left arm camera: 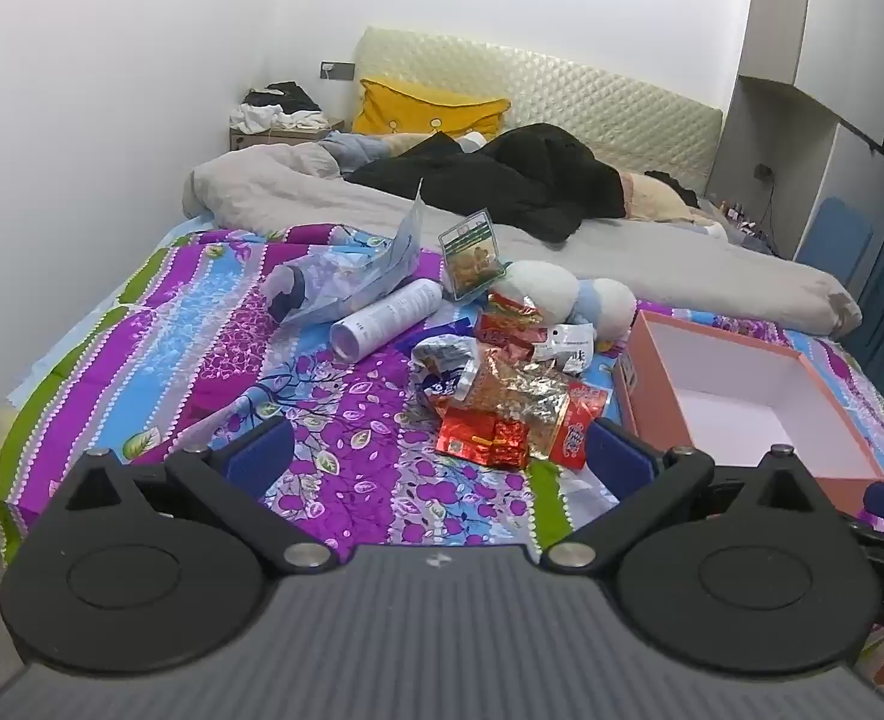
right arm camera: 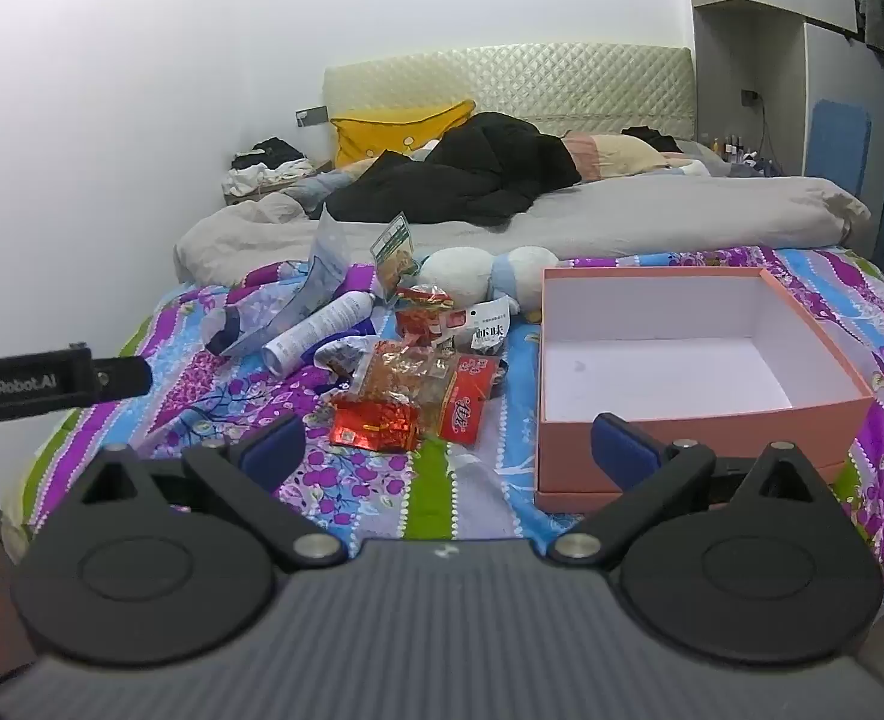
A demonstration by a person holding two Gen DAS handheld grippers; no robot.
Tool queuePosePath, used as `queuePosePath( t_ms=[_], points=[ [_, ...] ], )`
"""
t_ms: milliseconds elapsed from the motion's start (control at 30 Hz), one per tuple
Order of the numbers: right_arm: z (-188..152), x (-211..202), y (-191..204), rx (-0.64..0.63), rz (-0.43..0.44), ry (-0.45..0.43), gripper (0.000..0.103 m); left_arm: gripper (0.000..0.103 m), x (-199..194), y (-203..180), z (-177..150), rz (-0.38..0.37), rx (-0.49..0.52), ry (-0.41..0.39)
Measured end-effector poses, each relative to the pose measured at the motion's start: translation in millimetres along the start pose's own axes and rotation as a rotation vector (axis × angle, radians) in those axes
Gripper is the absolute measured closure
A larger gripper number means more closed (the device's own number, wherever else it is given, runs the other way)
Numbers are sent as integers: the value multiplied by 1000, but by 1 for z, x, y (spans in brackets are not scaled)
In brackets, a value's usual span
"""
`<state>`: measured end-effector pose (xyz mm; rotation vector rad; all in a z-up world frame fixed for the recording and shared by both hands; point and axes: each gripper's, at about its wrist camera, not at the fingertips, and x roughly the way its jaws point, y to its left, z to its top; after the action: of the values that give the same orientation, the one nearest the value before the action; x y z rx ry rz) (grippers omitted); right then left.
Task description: Organize snacks
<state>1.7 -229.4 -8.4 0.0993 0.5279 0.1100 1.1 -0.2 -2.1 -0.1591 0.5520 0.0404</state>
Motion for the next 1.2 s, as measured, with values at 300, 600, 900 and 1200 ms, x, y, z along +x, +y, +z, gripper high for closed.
queuePosePath(
  t_ms=[300, 600, 900, 1200],
  points=[
    [-11, 7, -3, 1, 2, 20, 0, 0, 11, 7, -9, 10, 12, 43],
    [-12, 7, -4, -7, -1, 19, 0, 0, 19, -2, -11, 3, 28, 63],
    [-12, 6, -3, -8, -2, 27, 0, 0, 20, -1, -14, -6, 33, 65],
    [-13, 6, -4, -4, -5, 28, 0, 0, 20, -3, -15, -6, 34, 63]
  ],
)
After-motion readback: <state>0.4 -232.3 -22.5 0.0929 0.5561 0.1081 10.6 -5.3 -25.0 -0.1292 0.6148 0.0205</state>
